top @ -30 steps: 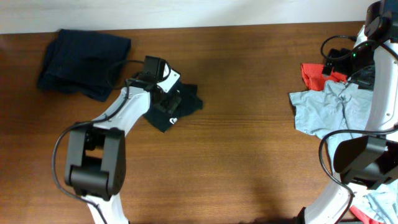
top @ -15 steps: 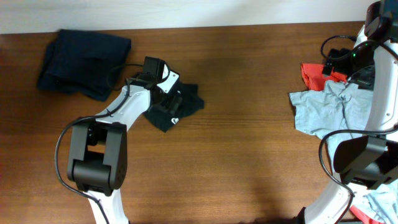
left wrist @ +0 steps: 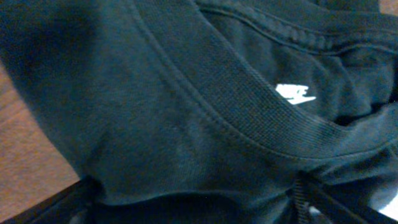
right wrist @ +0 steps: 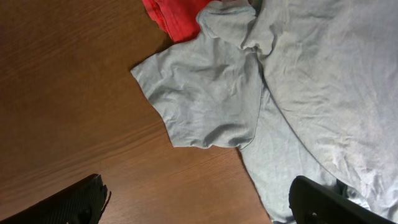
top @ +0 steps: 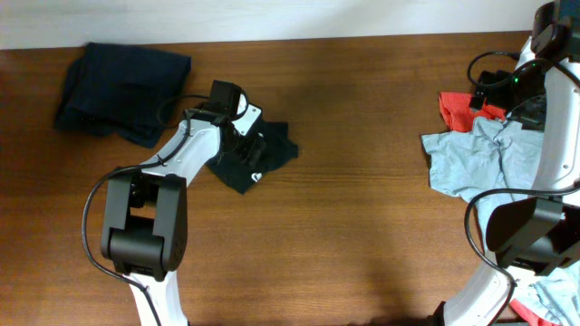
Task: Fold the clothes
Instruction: 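Grasp the black bundle at its collar with the left gripper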
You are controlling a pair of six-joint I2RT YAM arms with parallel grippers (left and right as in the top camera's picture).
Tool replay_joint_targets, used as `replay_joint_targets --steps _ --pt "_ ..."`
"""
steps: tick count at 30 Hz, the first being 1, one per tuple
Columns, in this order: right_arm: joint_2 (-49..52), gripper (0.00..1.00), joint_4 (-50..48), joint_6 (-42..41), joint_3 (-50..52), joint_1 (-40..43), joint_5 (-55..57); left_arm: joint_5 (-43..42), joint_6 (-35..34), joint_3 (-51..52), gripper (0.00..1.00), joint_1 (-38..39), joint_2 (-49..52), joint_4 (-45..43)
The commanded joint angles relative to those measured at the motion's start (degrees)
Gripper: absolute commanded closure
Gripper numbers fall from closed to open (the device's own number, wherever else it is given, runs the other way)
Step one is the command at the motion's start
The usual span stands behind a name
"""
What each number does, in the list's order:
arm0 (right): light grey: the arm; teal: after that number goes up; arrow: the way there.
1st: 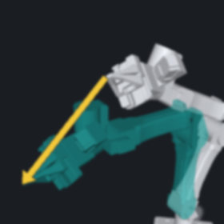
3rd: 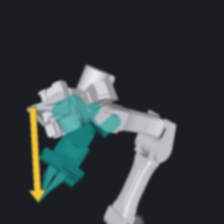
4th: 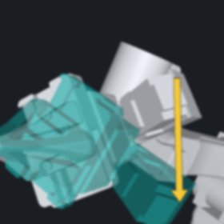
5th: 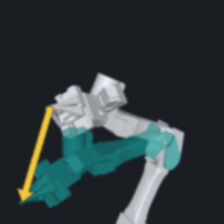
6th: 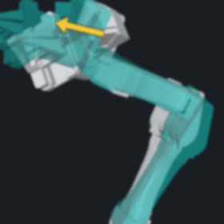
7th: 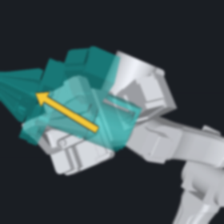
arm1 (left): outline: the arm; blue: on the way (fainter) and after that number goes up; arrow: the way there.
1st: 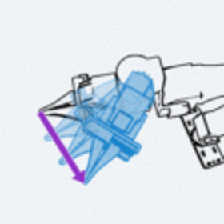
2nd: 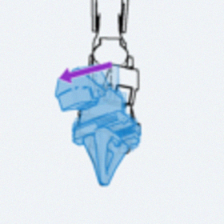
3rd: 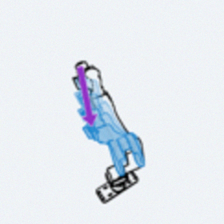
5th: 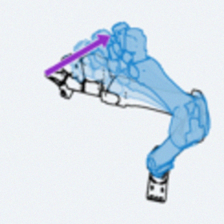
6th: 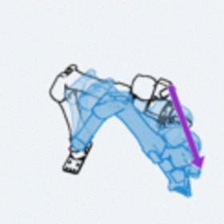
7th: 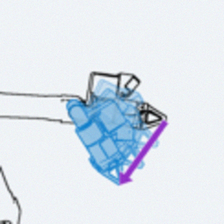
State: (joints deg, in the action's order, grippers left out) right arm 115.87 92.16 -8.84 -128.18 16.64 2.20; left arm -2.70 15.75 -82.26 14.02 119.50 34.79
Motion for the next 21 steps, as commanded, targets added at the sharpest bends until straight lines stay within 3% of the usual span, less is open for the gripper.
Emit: replay_joint_targets --steps 1,2,3,4,6,7,16,19,20,21 --pt "-0.15 0.01 0.0 -0.26 0.26 -0.13 -0.24 2.16 1.03 3.3 0.11 0.2 4.94 3.28" --pt "-0.15 0.01 0.0 -0.26 0.26 -0.13 -0.24 2.84 1.05 3.3 0.2 0.2 5.01 3.43" --pt "-0.15 0.01 0.0 -0.26 0.26 -0.11 -0.24 3.13 1.05 3.3 0.21 0.2 5.01 3.43" --pt "-0.15 0.01 0.0 -0.26 0.26 -0.11 -0.24 3.1 1.44 3.3 0.21 0.2 5.07 3.41" --pt "-0.15 0.01 0.0 -0.26 0.26 -0.13 -0.24 3.15 1.7 3.3 0.04 0.2 5.11 3.45" --pt "-0.15 0.01 0.0 -0.26 0.26 -0.13 -0.24 3.13 1.68 3.3 0.01 0.2 5.18 3.45" --pt "-0.15 0.01 0.0 -0.26 0.26 -0.13 -0.24 2.93 1.68 3.34 0.05 0.2 8.02 3.5" --pt "-0.15 0.01 0.0 -0.26 0.26 -0.13 -0.24 3.1 1.92 3.34 0.29 0.17 8.2 3.85" --pt "-0.15 0.01 0.0 -0.26 0.26 -0.13 -0.24 3.1 2.25 3.34 0.41 0.13 8.17 3.93" --pt "-0.15 0.01 0.0 -0.26 0.26 -0.13 -0.24 3.08 2.99 3.34 0.66 0.13 8.2 4.2"
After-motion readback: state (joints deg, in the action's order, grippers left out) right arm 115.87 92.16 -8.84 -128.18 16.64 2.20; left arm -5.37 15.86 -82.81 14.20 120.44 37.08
